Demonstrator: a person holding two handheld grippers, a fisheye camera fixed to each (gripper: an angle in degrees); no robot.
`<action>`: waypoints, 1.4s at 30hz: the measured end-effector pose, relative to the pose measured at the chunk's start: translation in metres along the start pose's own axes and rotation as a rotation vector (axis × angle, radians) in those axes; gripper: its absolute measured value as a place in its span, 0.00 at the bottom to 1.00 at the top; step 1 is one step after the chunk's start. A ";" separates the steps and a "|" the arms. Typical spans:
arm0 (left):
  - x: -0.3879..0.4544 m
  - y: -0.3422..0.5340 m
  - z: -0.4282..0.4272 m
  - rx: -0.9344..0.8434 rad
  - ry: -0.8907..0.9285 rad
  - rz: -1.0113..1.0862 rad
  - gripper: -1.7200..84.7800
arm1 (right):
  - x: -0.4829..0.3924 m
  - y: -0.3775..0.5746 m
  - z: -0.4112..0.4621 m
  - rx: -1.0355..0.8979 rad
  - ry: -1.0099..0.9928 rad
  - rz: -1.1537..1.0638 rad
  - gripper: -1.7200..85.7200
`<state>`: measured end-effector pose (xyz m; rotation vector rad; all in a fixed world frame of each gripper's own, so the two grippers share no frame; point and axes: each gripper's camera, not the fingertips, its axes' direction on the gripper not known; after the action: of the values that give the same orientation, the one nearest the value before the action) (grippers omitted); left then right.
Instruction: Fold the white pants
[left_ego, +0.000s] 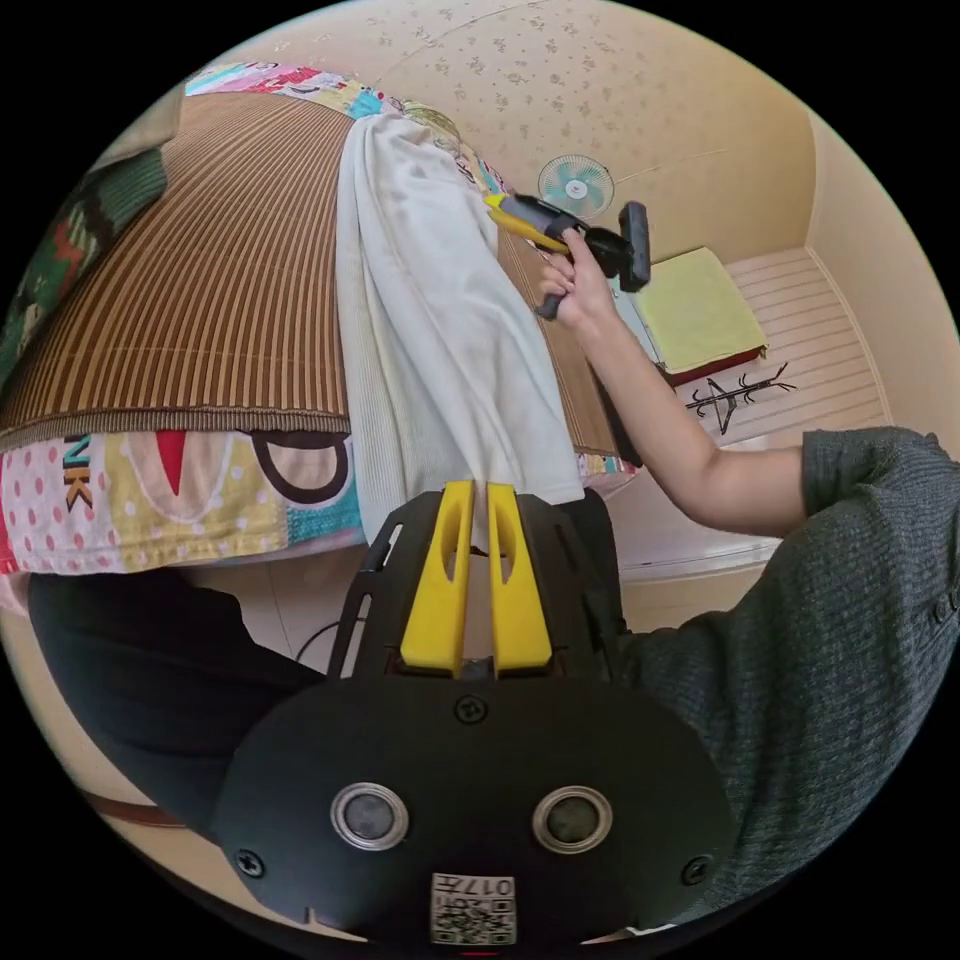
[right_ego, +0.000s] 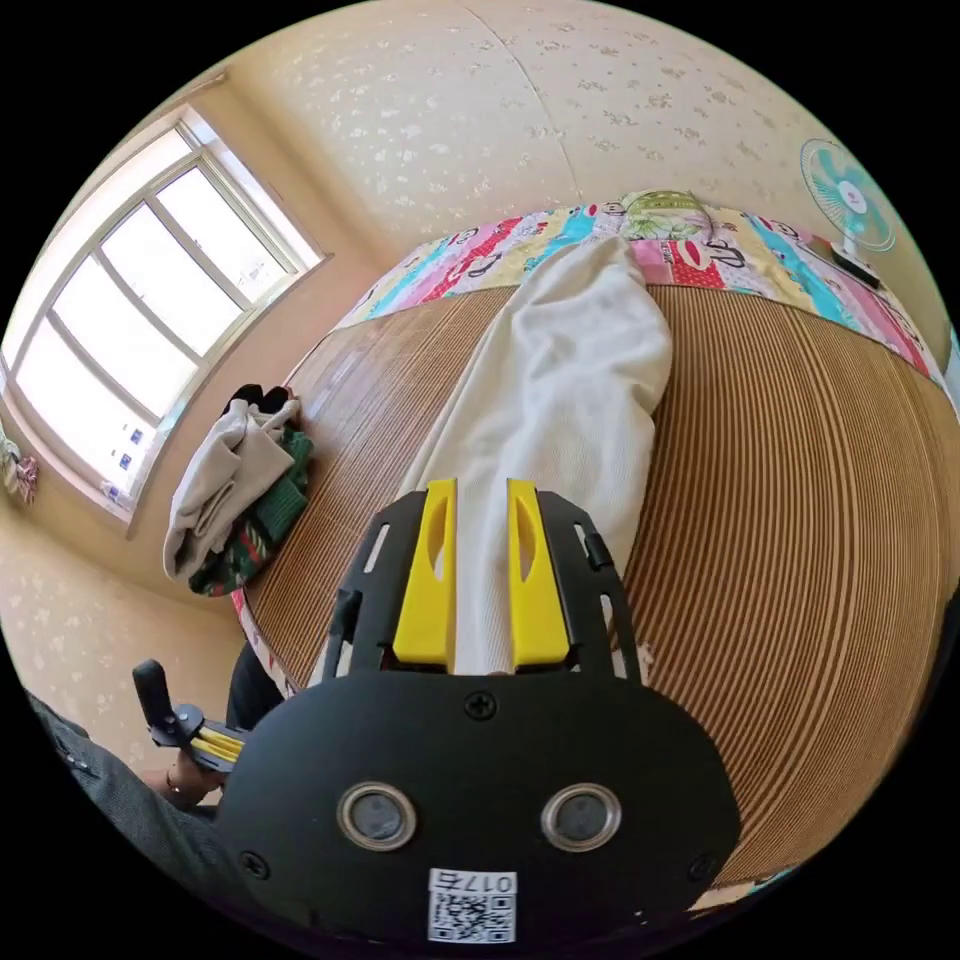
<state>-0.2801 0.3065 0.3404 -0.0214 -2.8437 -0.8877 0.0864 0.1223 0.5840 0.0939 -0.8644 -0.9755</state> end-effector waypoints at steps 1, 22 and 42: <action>0.001 0.000 -0.001 0.000 -0.008 0.018 0.05 | 0.004 0.021 -0.008 -0.009 0.016 0.013 0.12; -0.011 -0.024 0.041 -0.128 0.120 -0.229 0.16 | 0.023 0.184 -0.052 -0.207 -0.055 0.264 0.06; -0.025 0.031 -0.026 -0.220 0.065 -0.076 0.07 | 0.024 0.196 -0.035 -0.508 -0.271 0.224 0.05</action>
<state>-0.2500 0.3180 0.3751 0.0876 -2.6898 -1.1907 0.2510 0.2088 0.6601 -0.5692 -0.8264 -0.9810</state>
